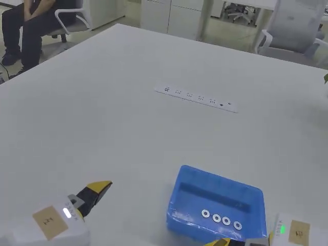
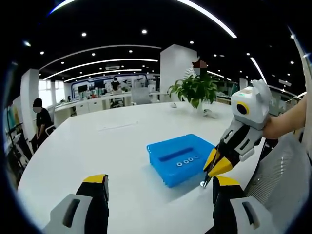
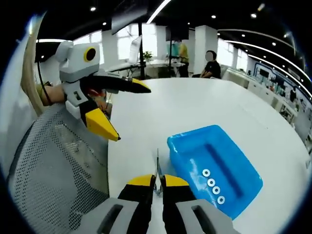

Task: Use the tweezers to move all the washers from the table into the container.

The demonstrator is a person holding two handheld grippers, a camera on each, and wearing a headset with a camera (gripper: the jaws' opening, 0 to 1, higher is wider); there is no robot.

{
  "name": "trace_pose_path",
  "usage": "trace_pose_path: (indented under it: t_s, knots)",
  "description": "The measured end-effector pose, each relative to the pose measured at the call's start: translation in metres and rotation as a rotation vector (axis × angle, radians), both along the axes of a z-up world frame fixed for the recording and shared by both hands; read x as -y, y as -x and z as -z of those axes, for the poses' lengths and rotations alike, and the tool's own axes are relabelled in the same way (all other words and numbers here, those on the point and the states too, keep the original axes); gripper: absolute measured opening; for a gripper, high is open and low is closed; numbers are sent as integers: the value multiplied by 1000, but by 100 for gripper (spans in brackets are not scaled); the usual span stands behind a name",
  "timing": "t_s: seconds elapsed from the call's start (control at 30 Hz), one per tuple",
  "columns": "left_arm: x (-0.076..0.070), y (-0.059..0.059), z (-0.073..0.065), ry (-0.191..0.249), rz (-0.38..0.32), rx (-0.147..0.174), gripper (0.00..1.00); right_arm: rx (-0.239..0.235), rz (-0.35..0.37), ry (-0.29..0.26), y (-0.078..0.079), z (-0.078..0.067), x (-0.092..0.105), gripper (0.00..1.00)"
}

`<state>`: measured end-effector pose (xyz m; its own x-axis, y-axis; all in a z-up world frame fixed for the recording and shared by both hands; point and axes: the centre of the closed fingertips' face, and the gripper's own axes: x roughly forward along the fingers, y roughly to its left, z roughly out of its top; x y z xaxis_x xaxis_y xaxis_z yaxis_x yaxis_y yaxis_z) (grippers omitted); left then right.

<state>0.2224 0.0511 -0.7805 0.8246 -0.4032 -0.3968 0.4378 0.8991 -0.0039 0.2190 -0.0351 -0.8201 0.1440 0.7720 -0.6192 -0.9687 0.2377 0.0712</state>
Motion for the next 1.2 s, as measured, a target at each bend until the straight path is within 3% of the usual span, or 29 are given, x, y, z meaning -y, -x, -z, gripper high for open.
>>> trace_pose_path:
  t_s: [0.1,0.23,0.33,0.43,0.7,0.93,1.2]
  knots:
    - [0,0,-1,-1,1,3,90,-42,48,-76,-6,-17,-3,3]
    - [0,0,-1,0,-2,3,90,-137,152,-215,-21,-41,-5,3]
    - [-1,0,-1,2,-3,5,90,-206,208,-308,-30,-52,-5,3]
    - [-1,0,-1,-1,-4,7,90,-246,250,-361,-39,-58,-5,3]
    - [-2,-1,-1,-1,-9,6,90,-242,327,-370,-65,-54,-4,3]
    - [-2,-1,-2,2,-10,7,90,-243,380,-306,-89,-33,-9,3]
    - [-2,-1,-2,7,-9,5,89,-221,354,-250,-100,-17,-17,3]
